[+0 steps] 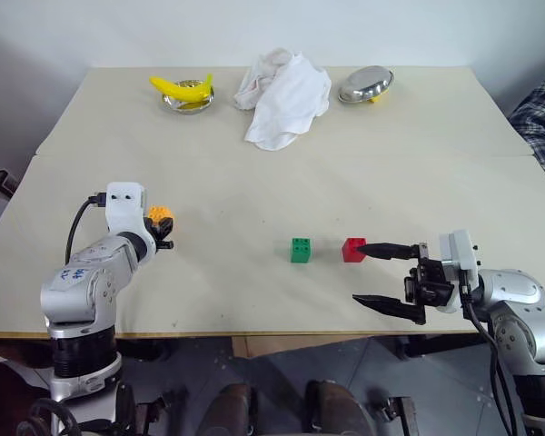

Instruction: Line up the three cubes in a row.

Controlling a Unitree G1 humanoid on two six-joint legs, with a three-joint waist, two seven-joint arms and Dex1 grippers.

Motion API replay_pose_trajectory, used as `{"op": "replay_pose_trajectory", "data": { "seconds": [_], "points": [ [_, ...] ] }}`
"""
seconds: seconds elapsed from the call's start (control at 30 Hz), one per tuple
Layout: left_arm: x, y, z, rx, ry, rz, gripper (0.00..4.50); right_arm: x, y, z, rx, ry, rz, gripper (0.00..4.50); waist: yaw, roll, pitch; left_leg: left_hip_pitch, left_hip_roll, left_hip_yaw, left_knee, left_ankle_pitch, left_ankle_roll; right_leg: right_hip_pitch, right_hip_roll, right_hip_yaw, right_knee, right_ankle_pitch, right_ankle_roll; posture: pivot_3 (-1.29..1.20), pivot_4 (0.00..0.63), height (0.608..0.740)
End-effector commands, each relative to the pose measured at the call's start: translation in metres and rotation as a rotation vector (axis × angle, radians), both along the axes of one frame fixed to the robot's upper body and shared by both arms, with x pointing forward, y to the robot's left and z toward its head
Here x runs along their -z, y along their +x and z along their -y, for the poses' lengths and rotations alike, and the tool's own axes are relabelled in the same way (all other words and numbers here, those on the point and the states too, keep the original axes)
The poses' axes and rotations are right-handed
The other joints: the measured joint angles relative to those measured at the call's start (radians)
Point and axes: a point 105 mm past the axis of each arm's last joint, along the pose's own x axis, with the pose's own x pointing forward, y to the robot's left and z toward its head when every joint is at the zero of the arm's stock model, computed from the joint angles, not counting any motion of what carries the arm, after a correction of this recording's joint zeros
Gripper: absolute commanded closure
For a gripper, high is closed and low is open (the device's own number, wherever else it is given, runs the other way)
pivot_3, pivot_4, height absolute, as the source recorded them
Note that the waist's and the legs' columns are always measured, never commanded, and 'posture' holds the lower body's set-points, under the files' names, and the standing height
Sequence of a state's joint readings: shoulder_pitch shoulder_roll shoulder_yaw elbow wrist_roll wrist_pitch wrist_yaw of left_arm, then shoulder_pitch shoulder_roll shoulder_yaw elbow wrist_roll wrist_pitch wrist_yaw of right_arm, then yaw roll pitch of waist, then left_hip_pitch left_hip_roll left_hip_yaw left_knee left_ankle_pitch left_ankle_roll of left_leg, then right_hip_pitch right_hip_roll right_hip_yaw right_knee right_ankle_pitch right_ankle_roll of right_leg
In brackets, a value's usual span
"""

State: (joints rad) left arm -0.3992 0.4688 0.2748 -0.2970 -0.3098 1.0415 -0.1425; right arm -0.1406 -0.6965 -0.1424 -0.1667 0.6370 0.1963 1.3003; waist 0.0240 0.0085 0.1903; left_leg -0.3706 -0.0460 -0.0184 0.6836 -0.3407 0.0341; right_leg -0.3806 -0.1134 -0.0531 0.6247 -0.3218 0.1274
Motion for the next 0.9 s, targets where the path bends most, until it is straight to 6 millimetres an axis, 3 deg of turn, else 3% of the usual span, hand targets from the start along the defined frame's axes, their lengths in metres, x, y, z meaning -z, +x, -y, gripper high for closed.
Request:
{"op": "replay_pose_trajectory", "data": {
  "seconds": [0.03, 0.2, 0.33, 0.47, 0.63, 0.9],
  "points": [
    [-0.026, -0.018, 0.028, 0.456, 0.127, 0.171, 3.01, -0.011, -0.001, 0.016, 0.049, -0.006, 0.048, 0.00, -0.002, 0.000, 0.000, 0.000, 0.001, 0.000, 0.000, 0.000, 0.000, 0.000, 0.000, 0.000, -0.001, 0.000, 0.000, 0.00, 0.150, 0.740],
    [-0.018, -0.054, 0.055, 1.084, 0.346, 0.115, 3.01, -0.013, -0.006, 0.043, 0.117, -0.061, 0.039, 0.00, 0.005, 0.002, 0.000, 0.001, 0.000, 0.000, -0.001, 0.000, 0.000, 0.002, -0.001, -0.001, -0.006, -0.001, -0.002, 0.00, 0.150, 0.740],
    [-0.008, -0.044, 0.073, 1.304, 0.440, 0.075, 3.01, -0.011, -0.018, 0.059, 0.140, -0.105, 0.018, 0.00, 0.011, 0.002, 0.000, 0.000, -0.001, -0.001, -0.001, 0.000, 0.001, 0.004, -0.002, -0.002, -0.009, -0.001, -0.001, 0.00, 0.150, 0.740],
    [0.008, -0.024, 0.089, 1.407, 0.524, 0.051, 3.01, -0.011, -0.027, 0.065, 0.143, -0.123, 0.016, 0.00, 0.003, 0.002, 0.000, 0.000, -0.001, 0.000, -0.002, 0.000, 0.001, 0.004, -0.001, -0.002, -0.005, 0.000, -0.001, 0.00, 0.150, 0.740],
    [0.016, 0.001, 0.107, 1.413, 0.530, 0.056, 3.01, -0.009, -0.036, 0.072, 0.156, -0.128, -0.003, 0.00, -0.001, 0.000, 0.001, -0.001, 0.000, 0.001, -0.001, 0.001, 0.002, 0.003, 0.001, -0.006, -0.004, 0.000, 0.000, 0.00, 0.150, 0.740],
    [0.024, 0.012, 0.121, 1.413, 0.518, 0.060, 3.01, -0.004, -0.040, 0.070, 0.170, -0.113, -0.023, 0.00, 0.008, 0.000, 0.001, 0.000, -0.001, 0.001, 0.000, 0.001, 0.004, 0.004, -0.001, -0.009, -0.003, 0.001, 0.001, 0.00, 0.150, 0.740]
  ]
}}
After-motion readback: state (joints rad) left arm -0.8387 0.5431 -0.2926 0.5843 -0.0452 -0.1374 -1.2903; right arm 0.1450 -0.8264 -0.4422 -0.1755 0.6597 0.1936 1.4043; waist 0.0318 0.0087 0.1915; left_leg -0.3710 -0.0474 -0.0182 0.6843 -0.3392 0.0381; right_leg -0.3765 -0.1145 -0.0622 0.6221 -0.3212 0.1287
